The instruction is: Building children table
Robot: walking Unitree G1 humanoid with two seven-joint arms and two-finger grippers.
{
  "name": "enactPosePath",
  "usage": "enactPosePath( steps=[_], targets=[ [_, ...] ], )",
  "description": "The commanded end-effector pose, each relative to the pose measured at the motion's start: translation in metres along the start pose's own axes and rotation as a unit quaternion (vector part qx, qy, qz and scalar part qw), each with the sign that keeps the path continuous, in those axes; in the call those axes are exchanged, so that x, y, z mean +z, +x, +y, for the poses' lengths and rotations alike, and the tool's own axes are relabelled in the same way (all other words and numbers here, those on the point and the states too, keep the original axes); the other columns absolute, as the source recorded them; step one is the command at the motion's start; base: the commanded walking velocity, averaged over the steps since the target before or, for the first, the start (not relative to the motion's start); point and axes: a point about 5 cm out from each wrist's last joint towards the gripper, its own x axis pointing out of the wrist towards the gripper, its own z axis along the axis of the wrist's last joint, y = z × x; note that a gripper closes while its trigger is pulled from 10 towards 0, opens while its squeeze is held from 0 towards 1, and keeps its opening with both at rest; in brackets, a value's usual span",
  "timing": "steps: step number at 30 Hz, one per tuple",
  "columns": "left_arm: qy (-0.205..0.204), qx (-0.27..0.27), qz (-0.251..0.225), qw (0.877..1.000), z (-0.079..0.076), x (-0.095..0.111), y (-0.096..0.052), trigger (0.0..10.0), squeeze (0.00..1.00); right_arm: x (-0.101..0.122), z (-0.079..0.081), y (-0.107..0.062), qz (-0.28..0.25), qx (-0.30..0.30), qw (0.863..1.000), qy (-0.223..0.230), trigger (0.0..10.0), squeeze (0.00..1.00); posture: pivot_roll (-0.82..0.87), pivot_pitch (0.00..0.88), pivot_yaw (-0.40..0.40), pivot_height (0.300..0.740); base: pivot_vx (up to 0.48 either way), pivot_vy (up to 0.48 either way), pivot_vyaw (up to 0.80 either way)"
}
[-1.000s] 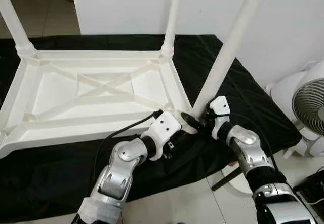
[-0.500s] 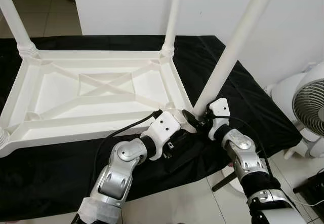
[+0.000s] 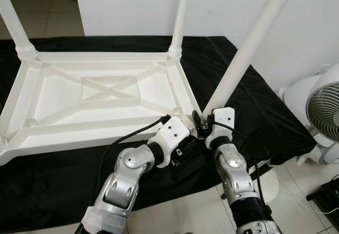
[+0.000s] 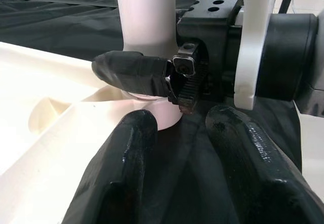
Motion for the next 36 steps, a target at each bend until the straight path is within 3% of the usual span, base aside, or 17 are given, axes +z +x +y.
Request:
enactPosePath(
  steps=[1, 9, 10, 15, 17, 20, 22, 29, 30, 31, 32, 33, 36],
  targets=[
    [-0.006, 0.036, 0.003, 0.999, 0.000, -0.001, 0.002, 10.0, 0.00, -0.004, 0.003, -0.003, 0.013, -0.008, 1.000, 0.014, 10.0, 1.00, 0.07, 0.060, -0.093, 0.740, 0.000, 0.000, 0.00],
    [-0.007, 0.037, 0.003, 0.999, 0.000, -0.001, 0.002, 10.0, 0.00, 0.006, -0.007, -0.001, -0.006, 0.007, 1.000, 0.024, 10.0, 1.00, 0.06, 0.061, -0.104, 0.740, 0.000, 0.000, 0.00],
    [-0.007, 0.039, 0.003, 0.999, 0.001, -0.001, 0.002, 10.0, 0.00, 0.008, -0.009, 0.001, -0.009, 0.039, 0.999, 0.017, 10.0, 0.00, 0.06, 0.062, -0.107, 0.740, 0.000, 0.000, 0.00],
    [-0.008, 0.042, 0.002, 0.999, 0.001, -0.001, 0.002, 10.0, 0.00, 0.009, -0.014, 0.003, -0.009, 0.120, 0.993, -0.001, 10.0, 0.00, 0.06, 0.062, -0.109, 0.740, 0.000, 0.000, 0.00],
    [-0.010, 0.041, 0.001, 0.999, 0.000, -0.001, 0.003, 10.0, 0.00, 0.008, -0.023, 0.005, -0.001, 0.193, 0.981, -0.034, 10.0, 0.00, 0.06, 0.061, -0.106, 0.740, 0.000, 0.000, 0.00],
    [-0.010, 0.040, 0.001, 0.999, 0.000, -0.001, 0.003, 10.0, 0.00, 0.009, -0.028, 0.006, 0.002, 0.216, 0.975, -0.049, 10.0, 0.00, 0.06, 0.061, -0.106, 0.740, 0.000, 0.000, 0.00],
    [-0.009, 0.040, 0.001, 0.999, 0.001, -0.001, 0.003, 10.0, 0.00, 0.009, -0.039, 0.010, 0.014, 0.255, 0.964, -0.075, 10.0, 0.00, 0.06, 0.058, -0.099, 0.740, 0.000, 0.000, 0.00],
    [-0.004, 0.036, 0.002, 0.999, 0.002, 0.000, 0.003, 10.0, 0.00, 0.009, -0.049, 0.019, 0.038, 0.300, 0.946, -0.118, 10.0, 0.00, 0.07, 0.053, -0.099, 0.740, 0.000, 0.000, 0.00],
    [-0.003, 0.036, 0.002, 0.999, 0.002, 0.000, 0.003, 10.0, 0.00, 0.009, -0.050, 0.022, 0.044, 0.309, 0.942, -0.125, 4.8, 0.00, 0.07, 0.052, -0.102, 0.740, 0.000, 0.000, 0.00],
    [-0.003, 0.036, 0.002, 0.999, 0.002, 0.000, 0.003, 10.0, 0.00, 0.009, -0.050, 0.022, 0.044, 0.309, 0.942, -0.125, 4.8, 0.00, 0.07, 0.052, -0.102, 0.740, 0.000, 0.000, 0.00],
    [-0.002, 0.036, 0.003, 0.999, 0.003, 0.000, 0.003, 10.0, 0.00, 0.009, -0.051, 0.023, 0.048, 0.317, 0.939, -0.128, 2.9, 0.00, 0.08, 0.051, -0.105, 0.740, 0.000, 0.000, 0.00],
    [-0.002, 0.037, 0.004, 0.999, 0.003, -0.001, 0.002, 10.0, 0.00, 0.009, -0.051, 0.024, 0.052, 0.323, 0.936, -0.131, 0.0, 0.00, 0.08, 0.050, -0.107, 0.740, 0.000, 0.000, 0.00],
    [-0.002, 0.038, 0.004, 0.999, 0.003, -0.001, 0.001, 10.0, 0.00, 0.008, -0.052, 0.025, 0.056, 0.326, 0.934, -0.131, 0.0, 0.00, 0.09, 0.050, -0.111, 0.740, 0.000, 0.000, 0.00]
  ],
)
